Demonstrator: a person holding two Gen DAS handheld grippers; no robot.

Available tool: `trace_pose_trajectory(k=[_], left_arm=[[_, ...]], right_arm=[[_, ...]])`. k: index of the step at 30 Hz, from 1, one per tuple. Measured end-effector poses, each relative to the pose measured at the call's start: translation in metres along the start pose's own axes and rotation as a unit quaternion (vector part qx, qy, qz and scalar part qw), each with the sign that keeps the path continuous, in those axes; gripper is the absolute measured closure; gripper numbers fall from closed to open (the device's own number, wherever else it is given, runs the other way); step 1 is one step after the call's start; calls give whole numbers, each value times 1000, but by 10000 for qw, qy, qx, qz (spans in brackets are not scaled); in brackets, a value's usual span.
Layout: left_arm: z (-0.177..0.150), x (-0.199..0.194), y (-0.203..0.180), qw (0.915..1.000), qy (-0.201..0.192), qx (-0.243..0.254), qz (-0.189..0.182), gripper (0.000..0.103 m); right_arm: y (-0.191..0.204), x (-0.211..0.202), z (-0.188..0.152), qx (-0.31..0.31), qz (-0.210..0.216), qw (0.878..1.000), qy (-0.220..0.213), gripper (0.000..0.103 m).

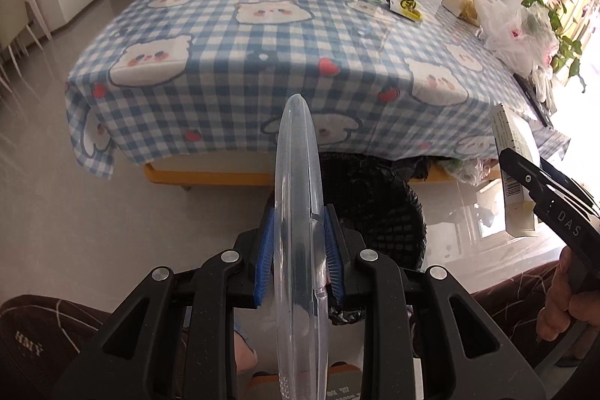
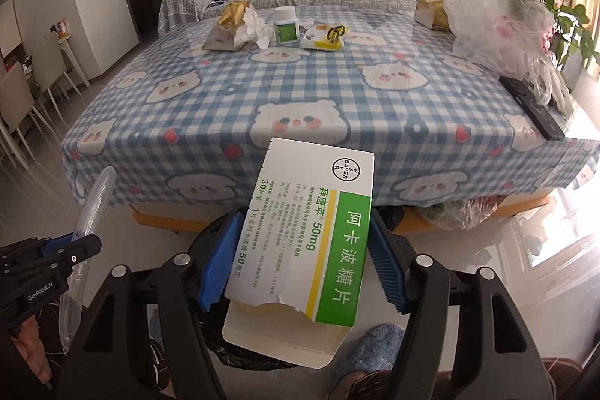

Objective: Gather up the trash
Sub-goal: 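Carry the plastic tube and white medicine box down over the black trash bin, then open the left tool to drop the tube while the right tool releases the white box into the bin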

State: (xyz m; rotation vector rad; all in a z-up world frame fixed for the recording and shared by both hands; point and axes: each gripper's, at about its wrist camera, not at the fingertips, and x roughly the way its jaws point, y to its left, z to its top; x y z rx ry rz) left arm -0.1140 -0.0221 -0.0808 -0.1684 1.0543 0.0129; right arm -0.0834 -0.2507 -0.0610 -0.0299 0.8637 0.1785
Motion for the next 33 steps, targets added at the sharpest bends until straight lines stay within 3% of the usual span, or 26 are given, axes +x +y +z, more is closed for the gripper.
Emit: trace_pose_trajectory(k=[15, 33], left_arm=[[-34, 50, -37, 9982, 465, 372, 38, 78], [-44, 136, -68, 9964, 664, 523, 35, 78]], right_arm=[[-16, 40, -45, -28, -411, 9974, 589, 40], [-43, 60, -50, 356, -549, 9947, 799, 40]])
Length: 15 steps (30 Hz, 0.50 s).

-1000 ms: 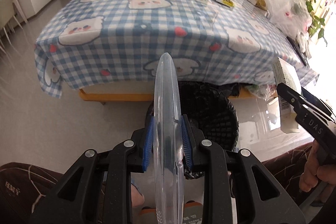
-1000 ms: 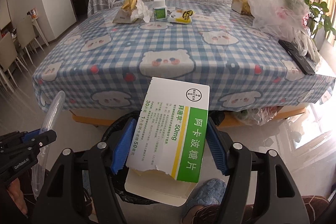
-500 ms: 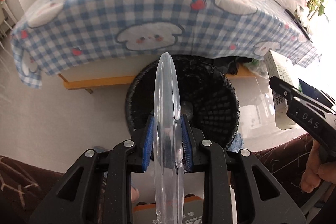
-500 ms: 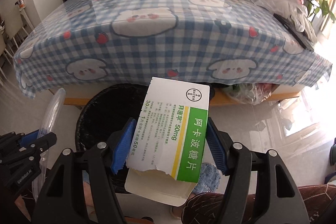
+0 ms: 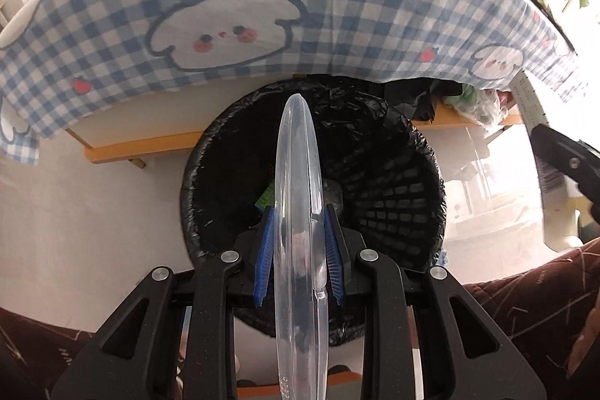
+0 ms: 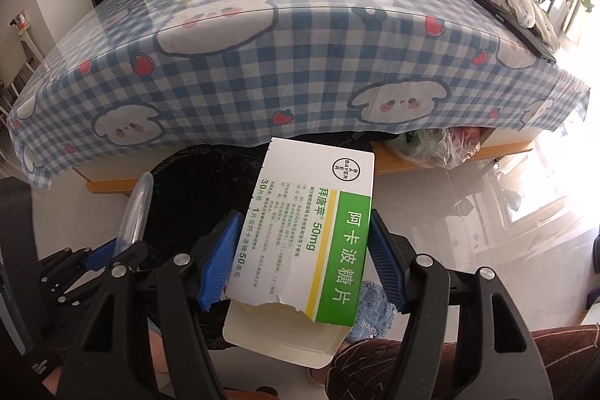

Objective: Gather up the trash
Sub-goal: 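Open the left tool to drop the tube while the right tool releases the white box into the bin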

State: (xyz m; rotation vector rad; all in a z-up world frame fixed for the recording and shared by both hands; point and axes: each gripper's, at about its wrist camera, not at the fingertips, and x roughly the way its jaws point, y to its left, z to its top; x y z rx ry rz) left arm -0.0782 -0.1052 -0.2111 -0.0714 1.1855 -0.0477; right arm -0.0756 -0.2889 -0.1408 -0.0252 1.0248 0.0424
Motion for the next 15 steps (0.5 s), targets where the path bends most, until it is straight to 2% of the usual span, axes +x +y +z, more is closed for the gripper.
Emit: trace_pose_trajectory(k=[10, 15], left_arm=[[-4, 31, -17, 9998, 135, 114, 1, 78], [-5, 35, -14, 9999, 89, 74, -129, 75]], right_arm=[[-6, 11, 3, 97, 64, 9999, 38, 40], [0, 25, 4, 80, 52, 9999, 95, 40]])
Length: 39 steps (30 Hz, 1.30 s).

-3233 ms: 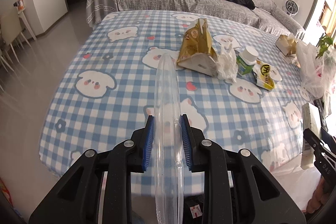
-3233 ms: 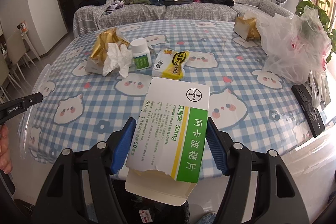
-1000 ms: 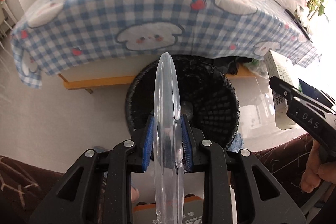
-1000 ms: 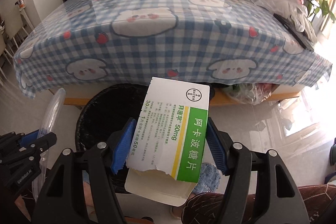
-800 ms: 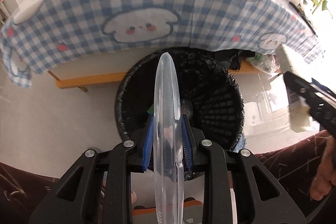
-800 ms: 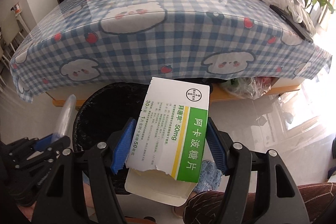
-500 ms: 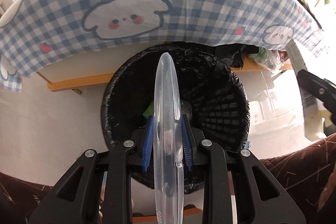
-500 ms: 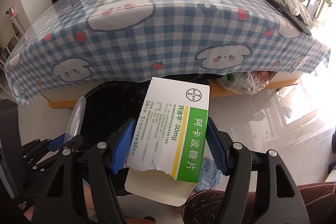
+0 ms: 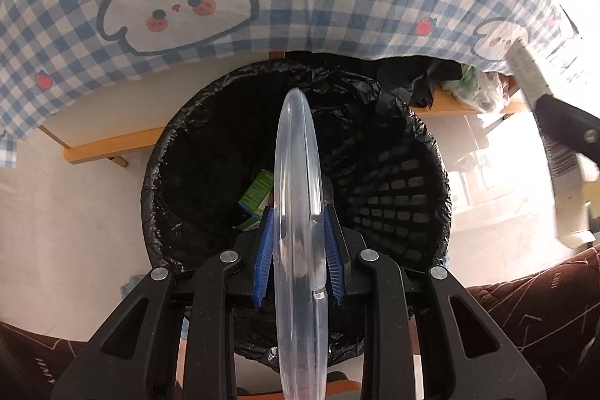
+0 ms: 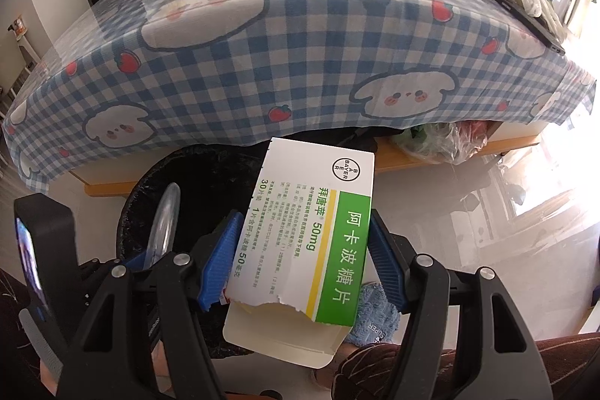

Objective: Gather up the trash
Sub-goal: 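Open the left tool to drop the tube while the right tool releases the white box into the bin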

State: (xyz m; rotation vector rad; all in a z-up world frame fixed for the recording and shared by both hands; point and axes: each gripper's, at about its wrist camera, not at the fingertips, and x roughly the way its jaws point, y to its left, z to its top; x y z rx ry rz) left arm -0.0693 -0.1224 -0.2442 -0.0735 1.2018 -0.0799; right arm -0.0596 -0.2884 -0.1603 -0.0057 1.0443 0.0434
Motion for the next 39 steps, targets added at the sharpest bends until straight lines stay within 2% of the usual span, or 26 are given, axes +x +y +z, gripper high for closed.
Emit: trace_pose_trajectory(k=[1, 3, 10, 12, 16, 20, 24, 30, 39], left_arm=[[0, 1, 2, 10000, 6, -26, -10, 73], [-1, 1, 7, 10000, -16, -79, 1, 59], [-7, -7, 23, 9997, -142, -85, 180, 36], [-6, -12, 30, 9994, -230, -131, 220, 23], [-4, -20, 50, 9983, -403, -264, 319, 9], [-2, -22, 65, 9975, -408, -431, 387, 6], [-4, -22, 74, 9960, -378, -315, 744, 6], [-8, -24, 95, 9955, -313, -472, 763, 6], [-9, -40, 126, 9924, -476, -771, 835, 6]], right_arm=[[2, 4, 0, -10, -28, 10000, 9, 39], [4, 12, 0, 2, -37, 10000, 48, 39], [17, 35, -4, -90, 40, 9999, 121, 39], [22, 40, -7, -141, 95, 9998, 143, 39], [35, 50, -12, -263, 230, 9993, 146, 39], [47, 60, -16, -336, 373, 9986, 175, 39], [62, 69, -18, -497, 429, 9976, 214, 39], [81, 80, -20, -530, 497, 9969, 293, 39], [110, 78, -21, -721, 685, 9948, 216, 38]])
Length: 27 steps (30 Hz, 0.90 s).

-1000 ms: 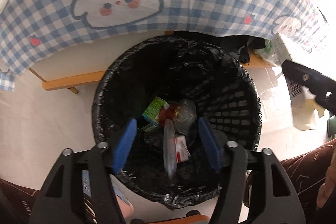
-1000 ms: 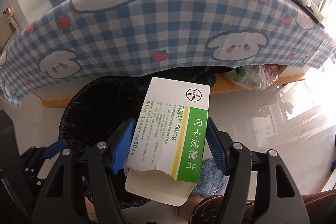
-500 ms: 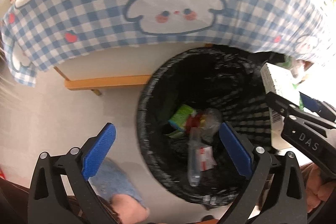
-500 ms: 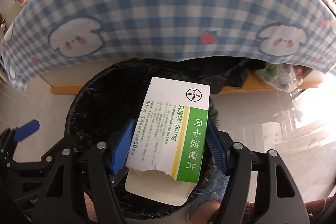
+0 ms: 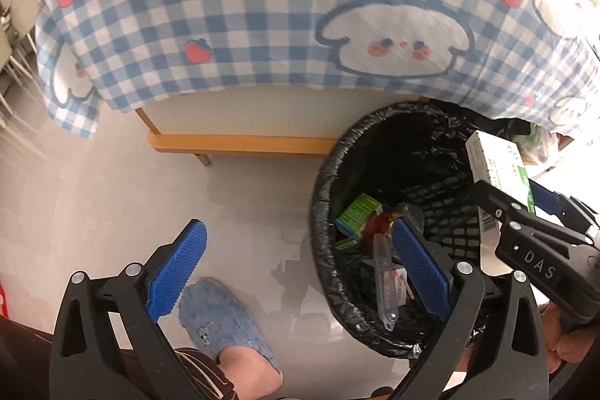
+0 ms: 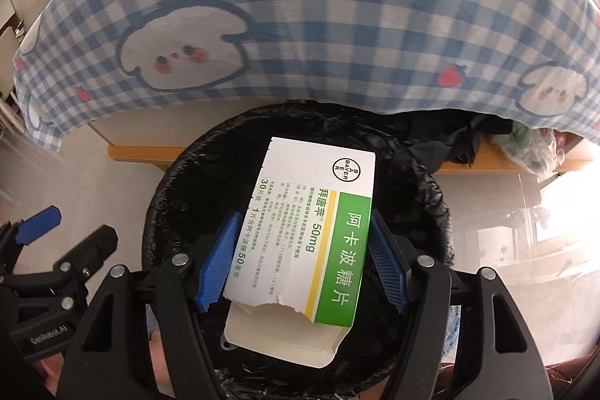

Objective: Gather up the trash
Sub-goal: 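Open the left tool to drop the tube while the right tool releases the white box into the bin, then raise both tools from the bin back over the table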

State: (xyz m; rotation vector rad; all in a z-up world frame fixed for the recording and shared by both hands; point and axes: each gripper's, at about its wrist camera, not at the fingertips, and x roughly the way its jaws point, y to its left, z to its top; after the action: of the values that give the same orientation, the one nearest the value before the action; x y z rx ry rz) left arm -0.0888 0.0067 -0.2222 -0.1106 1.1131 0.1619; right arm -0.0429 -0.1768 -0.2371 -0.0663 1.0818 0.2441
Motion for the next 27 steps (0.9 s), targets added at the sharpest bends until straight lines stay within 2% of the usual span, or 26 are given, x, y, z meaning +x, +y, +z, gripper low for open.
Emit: trace_pose_trajectory(k=[4, 6, 10, 15, 19, 27], left_arm=[[-1, 1, 5, 10000, 37, -58, -3, 6], [0, 3, 4, 10000, 51, -67, 7, 6], [2, 0, 1, 10000, -27, -7, 7, 6], [6, -6, 0, 10000, -74, -31, -47, 6], [11, -14, 2, 9999, -94, -68, -95, 6], [24, -46, 2, 9996, -229, 7, -193, 6]], right_arm=[[7, 3, 2, -94, -91, 9999, -38, 36], [11, 2, 2, -150, -171, 9997, -48, 28], [6, 0, 1, -133, -235, 9996, -84, 23], [-3, -8, 5, -14, -438, 9989, -145, 8], [-3, -26, 11, -55, -575, 9978, -323, 8], [-7, -71, 25, -14, -451, 9975, -539, 8]])
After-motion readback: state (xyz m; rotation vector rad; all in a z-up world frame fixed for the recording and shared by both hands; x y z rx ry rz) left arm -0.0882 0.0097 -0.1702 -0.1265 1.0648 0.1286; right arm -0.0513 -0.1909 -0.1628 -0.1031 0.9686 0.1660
